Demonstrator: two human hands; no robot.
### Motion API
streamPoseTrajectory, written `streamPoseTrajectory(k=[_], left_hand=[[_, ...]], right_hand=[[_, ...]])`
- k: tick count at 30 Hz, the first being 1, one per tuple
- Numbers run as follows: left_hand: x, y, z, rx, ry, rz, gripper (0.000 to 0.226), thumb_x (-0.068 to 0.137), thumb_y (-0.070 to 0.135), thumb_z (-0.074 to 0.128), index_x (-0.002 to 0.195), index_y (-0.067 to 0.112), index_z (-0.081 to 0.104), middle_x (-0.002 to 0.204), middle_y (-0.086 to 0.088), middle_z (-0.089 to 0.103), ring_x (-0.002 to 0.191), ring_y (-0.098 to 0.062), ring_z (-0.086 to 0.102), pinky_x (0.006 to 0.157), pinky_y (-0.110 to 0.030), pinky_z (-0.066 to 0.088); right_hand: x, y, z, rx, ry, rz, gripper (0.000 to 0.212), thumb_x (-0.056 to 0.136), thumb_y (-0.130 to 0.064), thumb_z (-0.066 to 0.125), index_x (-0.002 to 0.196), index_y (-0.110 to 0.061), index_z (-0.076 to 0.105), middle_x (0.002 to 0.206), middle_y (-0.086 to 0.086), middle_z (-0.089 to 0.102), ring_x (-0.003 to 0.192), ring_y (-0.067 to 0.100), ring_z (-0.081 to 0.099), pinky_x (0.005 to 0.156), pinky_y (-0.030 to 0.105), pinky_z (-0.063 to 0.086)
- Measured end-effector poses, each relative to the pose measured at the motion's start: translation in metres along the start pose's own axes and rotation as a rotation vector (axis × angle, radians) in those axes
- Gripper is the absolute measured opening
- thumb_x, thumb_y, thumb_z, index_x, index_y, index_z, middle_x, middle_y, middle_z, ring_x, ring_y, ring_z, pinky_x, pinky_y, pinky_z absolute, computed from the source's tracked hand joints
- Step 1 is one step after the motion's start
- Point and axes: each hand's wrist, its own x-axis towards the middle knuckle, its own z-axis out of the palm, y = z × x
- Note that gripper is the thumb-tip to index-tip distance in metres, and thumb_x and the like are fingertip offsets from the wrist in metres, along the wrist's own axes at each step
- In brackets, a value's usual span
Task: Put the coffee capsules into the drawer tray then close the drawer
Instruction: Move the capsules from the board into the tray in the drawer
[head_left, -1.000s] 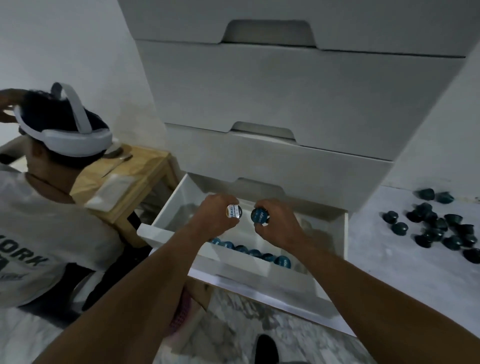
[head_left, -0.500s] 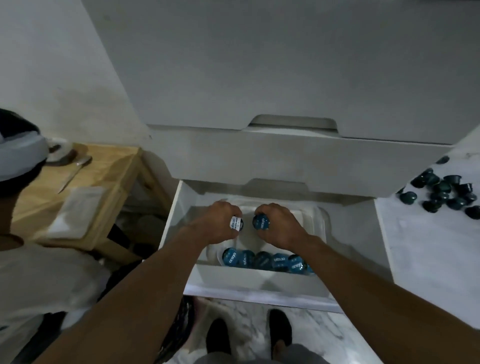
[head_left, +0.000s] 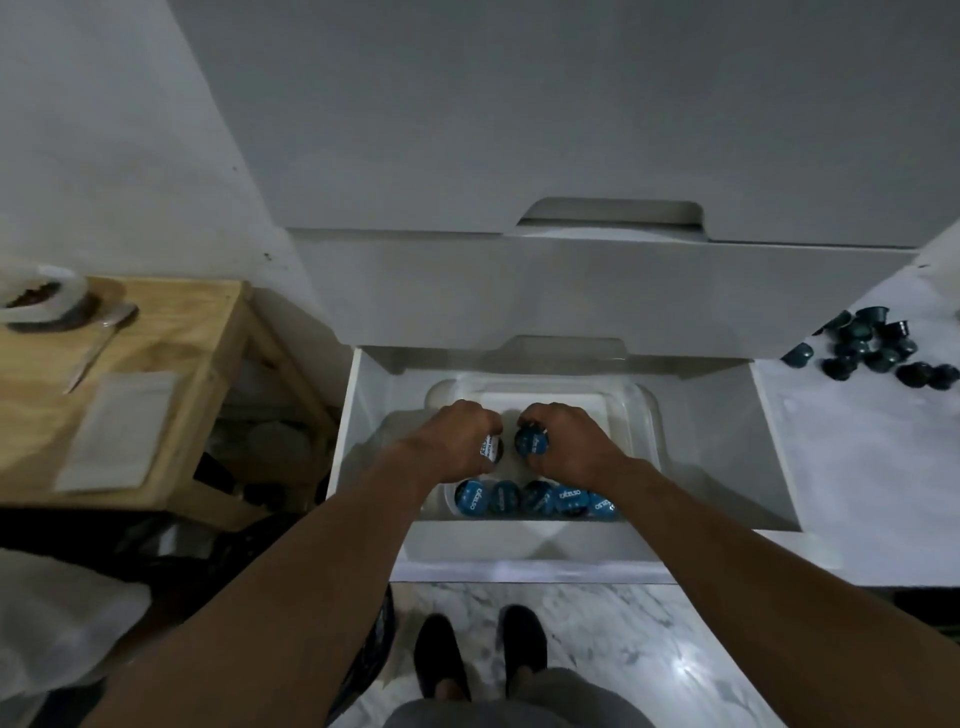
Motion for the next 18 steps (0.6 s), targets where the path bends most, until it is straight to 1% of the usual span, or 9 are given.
streamPoseTrajectory(k=[2, 5, 8, 11, 13, 15, 18], left_hand=[[0.000, 0.000, -0.001, -0.011, -0.005, 0.000, 0.044, 0.076, 0.024, 0.075, 0.117, 0.018, 0.061, 0.114, -0.006, 0.063, 0.101, -0.023, 0.060, 0.078, -0.026, 0.045], [0.000, 0.000, -0.002, -0.037, 0.000, -0.010, 0.046, 0.076, 0.028, 0.075, 0.119, 0.018, 0.061, 0.114, -0.005, 0.064, 0.100, -0.021, 0.060, 0.081, -0.026, 0.047], [0.000, 0.004, -0.002, -0.038, 0.012, -0.034, 0.036, 0.076, 0.029, 0.074, 0.110, 0.020, 0.065, 0.109, -0.005, 0.067, 0.096, -0.021, 0.061, 0.082, -0.030, 0.051], [0.000, 0.006, -0.002, -0.066, 0.032, -0.081, 0.027, 0.077, 0.024, 0.073, 0.104, 0.022, 0.069, 0.103, -0.003, 0.069, 0.093, -0.019, 0.061, 0.077, -0.028, 0.049], [0.001, 0.006, -0.002, -0.095, 0.035, -0.121, 0.027, 0.076, 0.023, 0.075, 0.103, 0.021, 0.070, 0.102, -0.003, 0.069, 0.090, -0.018, 0.061, 0.074, -0.024, 0.045], [0.001, 0.007, -0.002, -0.098, 0.038, -0.148, 0.029, 0.076, 0.024, 0.076, 0.104, 0.021, 0.071, 0.103, -0.004, 0.069, 0.091, -0.018, 0.062, 0.074, -0.023, 0.044], [-0.001, 0.011, -0.003, -0.061, 0.054, -0.174, 0.029, 0.078, 0.029, 0.074, 0.107, 0.024, 0.070, 0.108, -0.004, 0.068, 0.094, -0.021, 0.062, 0.077, -0.027, 0.047]], right_hand=[[0.000, 0.001, -0.002, 0.012, -0.005, 0.012, 0.053, 0.076, -0.017, 0.074, 0.125, -0.015, 0.055, 0.124, 0.008, 0.059, 0.112, 0.024, 0.055, 0.094, 0.029, 0.044], [-0.001, 0.005, -0.004, 0.059, -0.016, 0.023, 0.053, 0.077, -0.022, 0.073, 0.126, -0.016, 0.054, 0.124, 0.006, 0.059, 0.108, 0.023, 0.056, 0.088, 0.026, 0.043], [-0.001, 0.009, -0.007, 0.069, -0.020, 0.027, 0.048, 0.081, -0.023, 0.070, 0.126, -0.017, 0.054, 0.122, 0.006, 0.059, 0.105, 0.023, 0.058, 0.084, 0.023, 0.041], [0.000, 0.013, -0.008, 0.091, -0.021, 0.053, 0.041, 0.084, -0.022, 0.067, 0.124, -0.019, 0.055, 0.119, 0.006, 0.061, 0.097, 0.019, 0.057, 0.080, 0.023, 0.042], [0.000, 0.016, -0.008, 0.107, -0.028, 0.052, 0.037, 0.086, -0.020, 0.066, 0.122, -0.019, 0.057, 0.117, 0.008, 0.062, 0.090, 0.016, 0.054, 0.077, 0.023, 0.042], [-0.001, 0.017, -0.009, 0.110, -0.035, 0.042, 0.036, 0.086, -0.018, 0.066, 0.121, -0.019, 0.058, 0.114, 0.009, 0.063, 0.087, 0.016, 0.054, 0.075, 0.024, 0.043], [-0.001, 0.015, -0.010, 0.117, -0.044, 0.033, 0.035, 0.085, -0.015, 0.065, 0.120, -0.018, 0.059, 0.110, 0.011, 0.065, 0.084, 0.018, 0.057, 0.073, 0.025, 0.044]])
